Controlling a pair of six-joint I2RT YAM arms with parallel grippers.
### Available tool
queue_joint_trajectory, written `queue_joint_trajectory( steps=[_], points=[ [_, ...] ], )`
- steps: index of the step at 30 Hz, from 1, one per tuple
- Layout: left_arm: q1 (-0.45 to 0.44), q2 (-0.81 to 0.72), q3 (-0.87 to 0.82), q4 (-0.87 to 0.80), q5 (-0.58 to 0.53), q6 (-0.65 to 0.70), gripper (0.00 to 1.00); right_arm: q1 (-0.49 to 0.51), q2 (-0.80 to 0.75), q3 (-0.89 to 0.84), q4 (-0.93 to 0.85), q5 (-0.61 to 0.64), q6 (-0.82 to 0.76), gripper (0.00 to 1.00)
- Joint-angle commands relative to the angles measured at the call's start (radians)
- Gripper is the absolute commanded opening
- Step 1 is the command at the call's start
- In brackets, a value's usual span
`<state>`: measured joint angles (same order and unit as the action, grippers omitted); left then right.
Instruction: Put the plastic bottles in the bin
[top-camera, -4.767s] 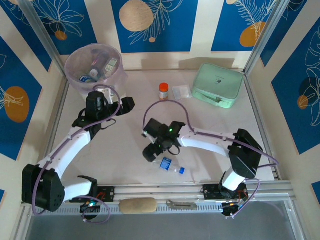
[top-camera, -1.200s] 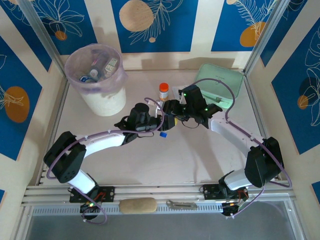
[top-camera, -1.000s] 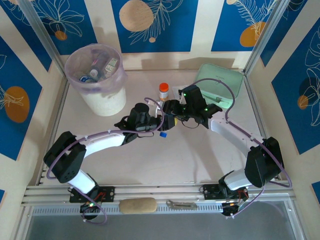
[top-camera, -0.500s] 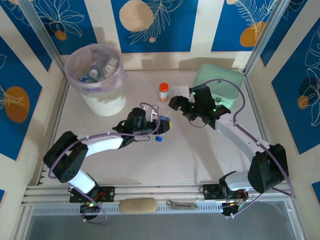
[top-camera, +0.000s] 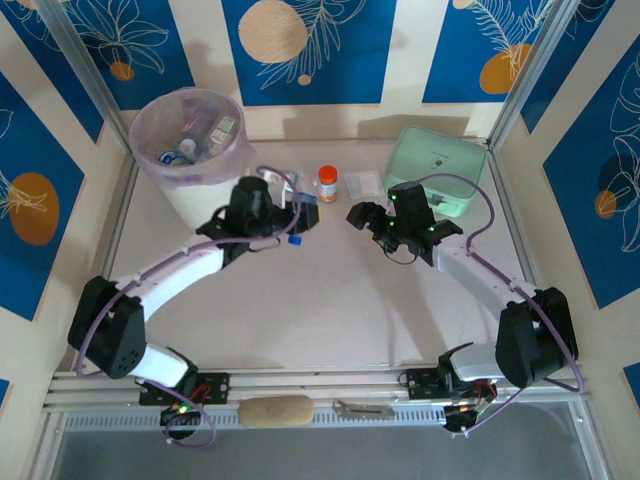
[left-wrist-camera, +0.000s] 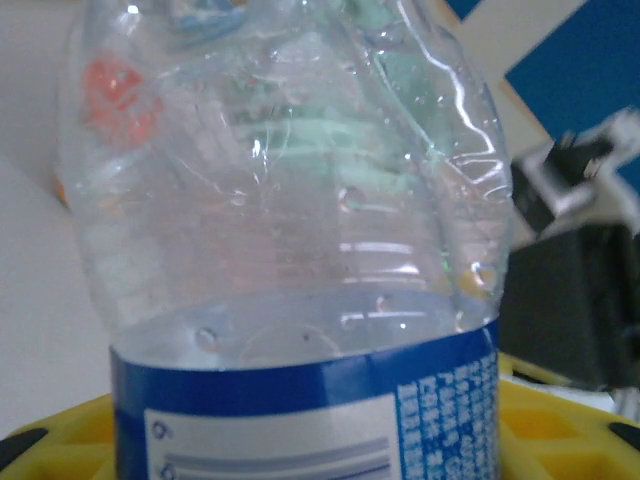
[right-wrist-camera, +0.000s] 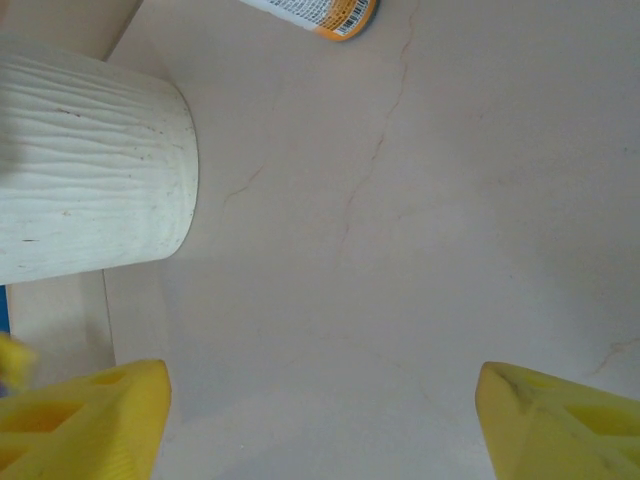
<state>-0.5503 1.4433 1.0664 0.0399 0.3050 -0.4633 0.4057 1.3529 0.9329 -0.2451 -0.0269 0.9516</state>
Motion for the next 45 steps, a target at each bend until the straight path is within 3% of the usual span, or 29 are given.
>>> queue_joint_trajectory(
  steps=[1,9,15,26,33,40,45],
  points=[
    [0.072,-0.048,0.113,-0.174,-0.019,0.159,0.36,0.016,0.019,-0.012,0.026,-0.018,0.014,0.81],
    [0.226,-0.068,0.370,-0.442,-0.078,0.352,0.36,0.026,0.029,-0.014,0.026,-0.009,0.007,0.81],
    [0.378,-0.096,0.475,-0.514,-0.140,0.421,0.36,0.024,0.040,-0.007,0.024,-0.008,0.002,0.81],
    [0.687,0.037,0.581,-0.483,-0.064,0.324,0.35,0.027,0.036,0.017,-0.004,-0.002,-0.010,0.81],
    [0.718,0.208,0.767,-0.598,-0.065,0.361,0.35,0.026,0.011,0.014,-0.026,0.015,-0.013,0.81],
    [0.719,0.295,0.843,-0.654,-0.072,0.375,0.35,0.025,0.004,0.011,-0.031,0.019,-0.012,0.81],
    [0.719,0.300,0.842,-0.659,-0.061,0.370,0.48,0.025,-0.001,0.009,-0.031,0.022,-0.014,0.81]
  ],
)
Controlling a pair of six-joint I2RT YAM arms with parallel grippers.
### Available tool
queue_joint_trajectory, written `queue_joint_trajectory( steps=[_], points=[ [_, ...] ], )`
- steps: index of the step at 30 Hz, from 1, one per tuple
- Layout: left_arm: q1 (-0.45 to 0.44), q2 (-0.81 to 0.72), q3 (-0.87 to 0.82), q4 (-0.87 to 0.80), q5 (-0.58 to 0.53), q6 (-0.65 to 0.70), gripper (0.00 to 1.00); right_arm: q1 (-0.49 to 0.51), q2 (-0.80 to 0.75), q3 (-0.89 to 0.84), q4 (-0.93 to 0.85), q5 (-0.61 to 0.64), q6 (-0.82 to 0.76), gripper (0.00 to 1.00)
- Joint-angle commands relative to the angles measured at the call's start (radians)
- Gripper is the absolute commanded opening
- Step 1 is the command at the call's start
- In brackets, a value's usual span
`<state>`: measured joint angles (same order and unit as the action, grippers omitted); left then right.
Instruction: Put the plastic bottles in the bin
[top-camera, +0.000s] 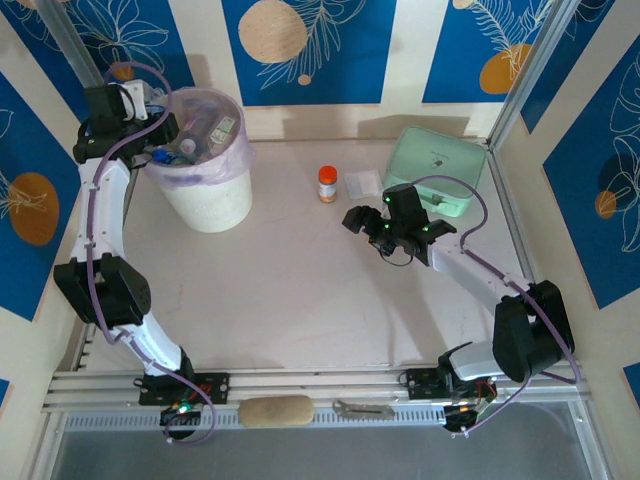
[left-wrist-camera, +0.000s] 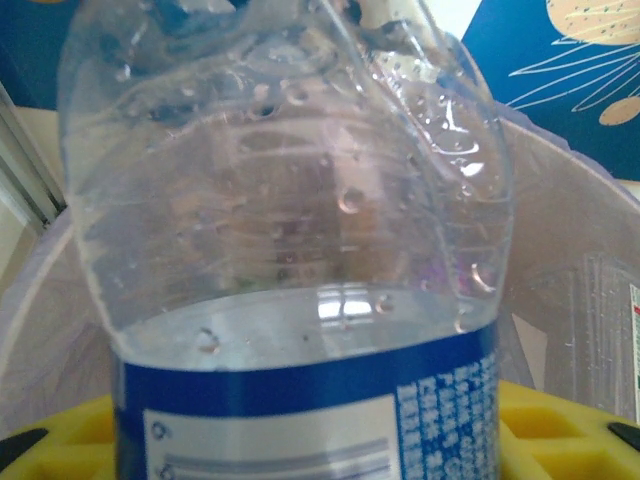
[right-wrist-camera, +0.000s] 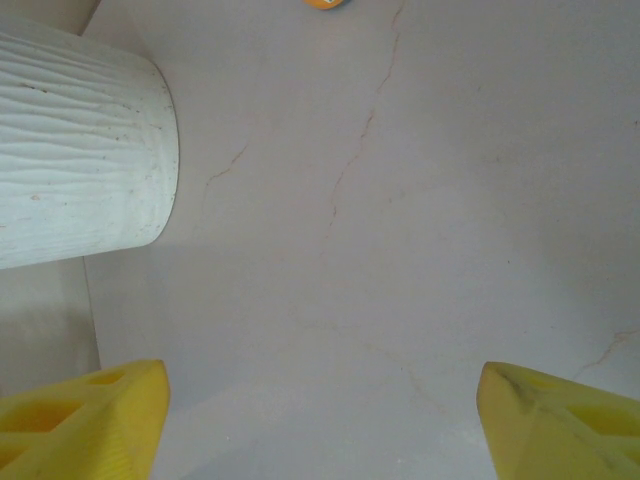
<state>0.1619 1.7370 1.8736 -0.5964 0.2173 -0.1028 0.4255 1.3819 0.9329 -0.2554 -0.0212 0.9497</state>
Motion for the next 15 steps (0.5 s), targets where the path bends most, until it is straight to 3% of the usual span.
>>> queue_joint_trajectory(
  steps=[1,5,6,15],
  points=[
    [0.007,0.004,0.033,-0.022,0.024,0.008,0.55,0.006,-0.028,0.009,-0.021,0.016,-0.013,0.81],
    [0.007,-0.009,0.030,-0.013,0.027,-0.006,0.96,0.006,-0.026,0.011,-0.018,0.010,-0.014,0.81],
    [0.007,-0.015,0.029,-0.010,0.029,-0.010,1.00,0.006,-0.026,0.011,-0.018,0.010,-0.015,0.81],
    [0.004,-0.127,-0.055,0.049,0.056,-0.057,1.00,0.006,-0.026,0.000,-0.013,0.017,-0.018,0.81]
  ],
)
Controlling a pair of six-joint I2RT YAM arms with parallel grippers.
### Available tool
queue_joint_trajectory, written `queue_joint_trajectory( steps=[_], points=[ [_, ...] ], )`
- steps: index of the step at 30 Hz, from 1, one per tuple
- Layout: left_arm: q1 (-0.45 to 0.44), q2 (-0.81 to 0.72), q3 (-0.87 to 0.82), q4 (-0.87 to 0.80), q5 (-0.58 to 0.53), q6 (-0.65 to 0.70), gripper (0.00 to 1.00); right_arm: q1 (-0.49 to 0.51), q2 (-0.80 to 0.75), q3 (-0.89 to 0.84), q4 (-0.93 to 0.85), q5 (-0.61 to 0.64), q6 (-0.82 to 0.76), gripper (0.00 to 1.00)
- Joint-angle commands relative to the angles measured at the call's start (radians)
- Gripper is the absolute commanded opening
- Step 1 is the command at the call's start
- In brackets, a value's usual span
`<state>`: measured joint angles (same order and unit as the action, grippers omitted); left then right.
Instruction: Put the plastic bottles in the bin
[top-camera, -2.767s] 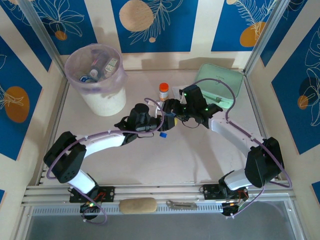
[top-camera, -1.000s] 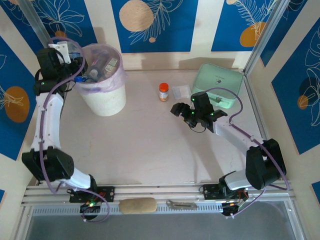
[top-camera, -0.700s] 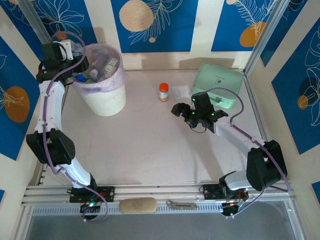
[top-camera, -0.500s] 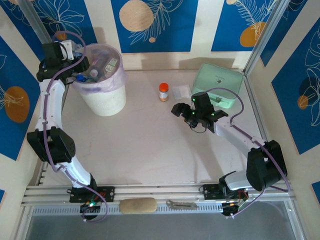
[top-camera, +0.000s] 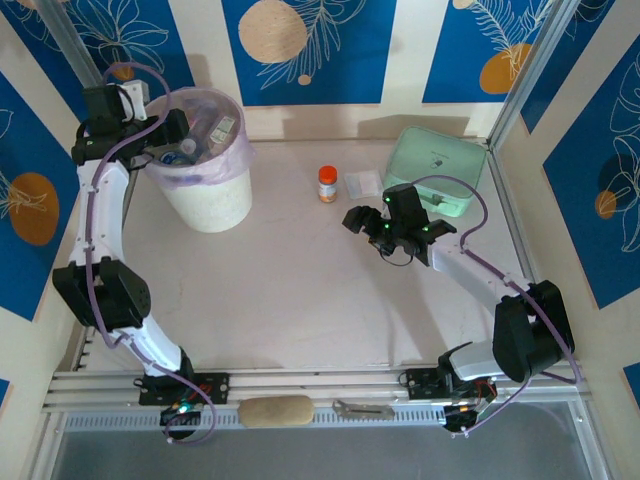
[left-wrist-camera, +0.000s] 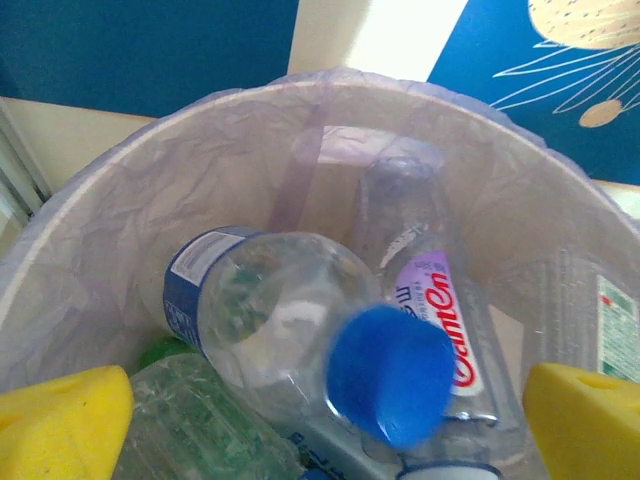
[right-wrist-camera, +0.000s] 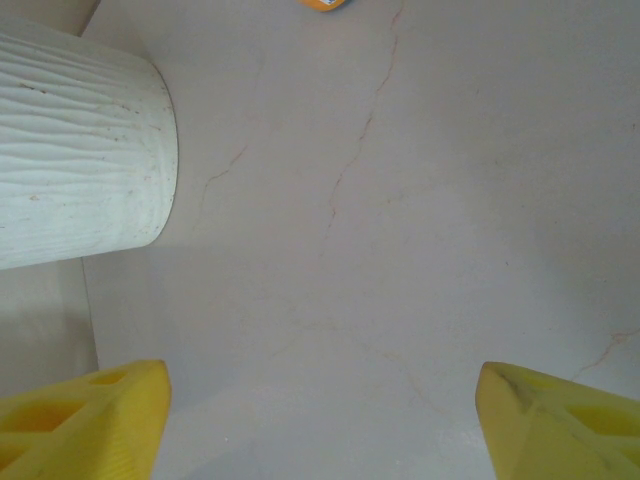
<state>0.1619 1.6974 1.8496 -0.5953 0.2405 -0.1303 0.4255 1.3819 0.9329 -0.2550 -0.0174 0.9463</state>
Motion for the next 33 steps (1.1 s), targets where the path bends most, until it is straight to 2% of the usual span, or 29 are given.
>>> queue_joint_trajectory(
  steps=[1,7,13,21,27,30,33],
  points=[
    [0.004,-0.107,-0.054,0.063,0.034,-0.038,1.00,0.006,-0.026,-0.001,-0.013,0.015,-0.015,0.81],
    [-0.005,-0.294,-0.285,0.198,0.037,-0.119,1.00,-0.016,-0.022,0.003,-0.034,0.041,-0.046,0.81],
    [-0.033,-0.503,-0.602,0.325,0.032,-0.230,1.00,-0.059,-0.031,0.003,-0.046,0.115,-0.124,0.82],
    [-0.139,-0.731,-1.043,0.465,-0.064,-0.351,1.00,-0.126,-0.017,-0.003,0.014,0.239,-0.334,0.84],
    [-0.271,-0.741,-1.197,0.499,-0.187,-0.365,1.00,-0.161,0.010,-0.015,0.087,0.351,-0.534,0.86],
    [-0.334,-0.691,-1.228,0.536,-0.305,-0.306,1.00,-0.180,0.041,-0.039,0.155,0.369,-0.640,0.87],
    [-0.339,-0.625,-1.222,0.566,-0.378,-0.229,1.00,-0.196,0.077,-0.082,0.256,0.374,-0.719,0.88]
  ],
)
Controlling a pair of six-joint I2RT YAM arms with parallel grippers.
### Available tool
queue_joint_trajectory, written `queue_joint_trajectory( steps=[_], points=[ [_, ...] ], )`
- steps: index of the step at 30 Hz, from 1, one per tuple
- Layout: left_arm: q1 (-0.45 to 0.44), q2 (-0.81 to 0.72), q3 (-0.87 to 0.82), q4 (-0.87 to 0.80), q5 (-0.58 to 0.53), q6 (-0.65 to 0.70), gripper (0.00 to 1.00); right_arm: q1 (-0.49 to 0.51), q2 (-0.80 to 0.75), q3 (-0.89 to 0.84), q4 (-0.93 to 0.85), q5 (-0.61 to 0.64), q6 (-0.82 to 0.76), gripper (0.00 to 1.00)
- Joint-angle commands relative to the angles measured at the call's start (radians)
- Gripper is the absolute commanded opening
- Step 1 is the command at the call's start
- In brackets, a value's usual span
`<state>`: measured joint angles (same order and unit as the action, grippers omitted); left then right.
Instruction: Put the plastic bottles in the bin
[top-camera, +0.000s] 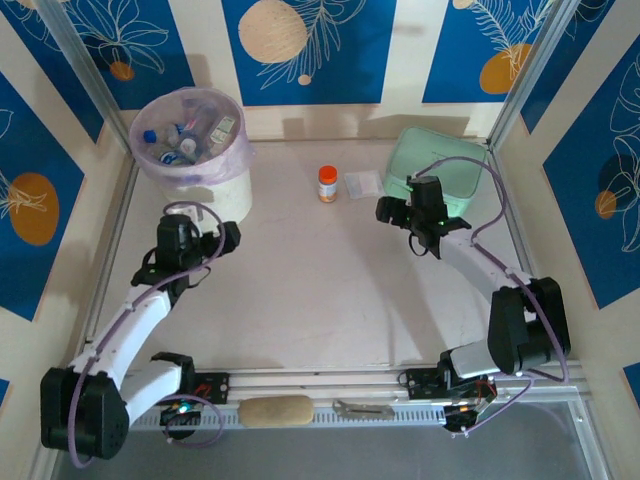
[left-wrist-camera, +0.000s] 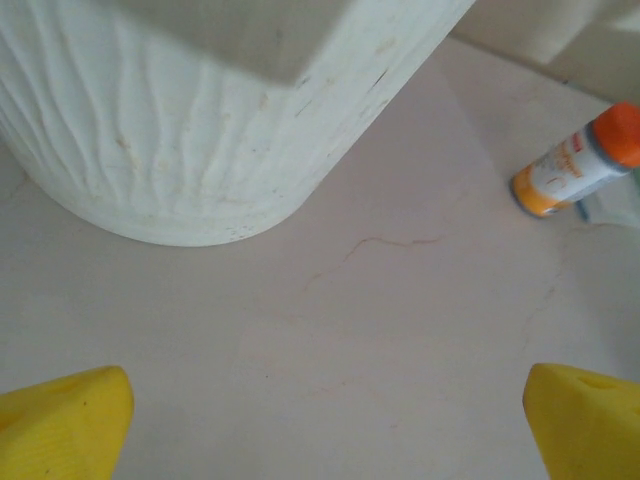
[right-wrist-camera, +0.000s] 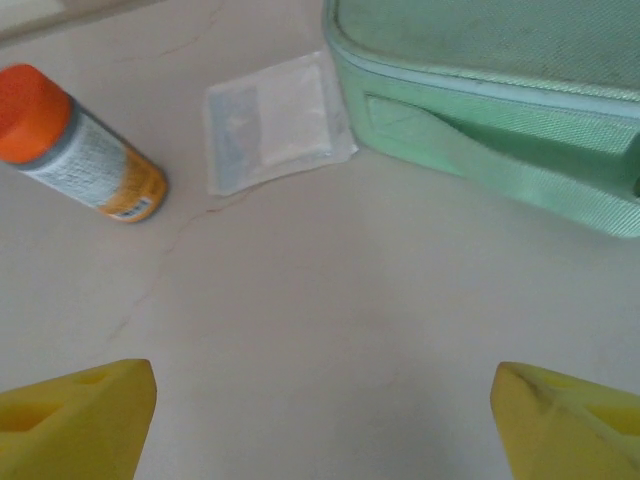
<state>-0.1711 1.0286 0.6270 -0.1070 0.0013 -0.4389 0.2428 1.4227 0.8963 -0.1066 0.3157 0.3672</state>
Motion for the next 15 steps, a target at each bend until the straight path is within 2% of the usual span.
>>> queue_joint_trajectory(
  steps=[1,3,6,9,15],
  points=[
    [-0.006,0.058,0.015,0.080,-0.175,0.112,1.00,-0.022,0.047,-0.062,0.149,0.036,-0.153,0.88],
    [-0.007,0.083,0.042,0.096,-0.252,0.189,1.00,-0.045,0.056,-0.061,0.178,-0.004,-0.185,0.88],
    [-0.007,0.113,0.027,0.210,-0.287,0.289,1.00,-0.057,0.058,-0.103,0.307,0.024,-0.238,0.88],
    [-0.007,0.144,-0.025,0.315,-0.318,0.321,1.00,-0.078,0.074,-0.107,0.335,0.037,-0.238,0.88],
    [-0.005,0.233,-0.039,0.322,-0.307,0.338,1.00,-0.103,0.079,-0.105,0.346,-0.010,-0.248,0.88]
  ],
)
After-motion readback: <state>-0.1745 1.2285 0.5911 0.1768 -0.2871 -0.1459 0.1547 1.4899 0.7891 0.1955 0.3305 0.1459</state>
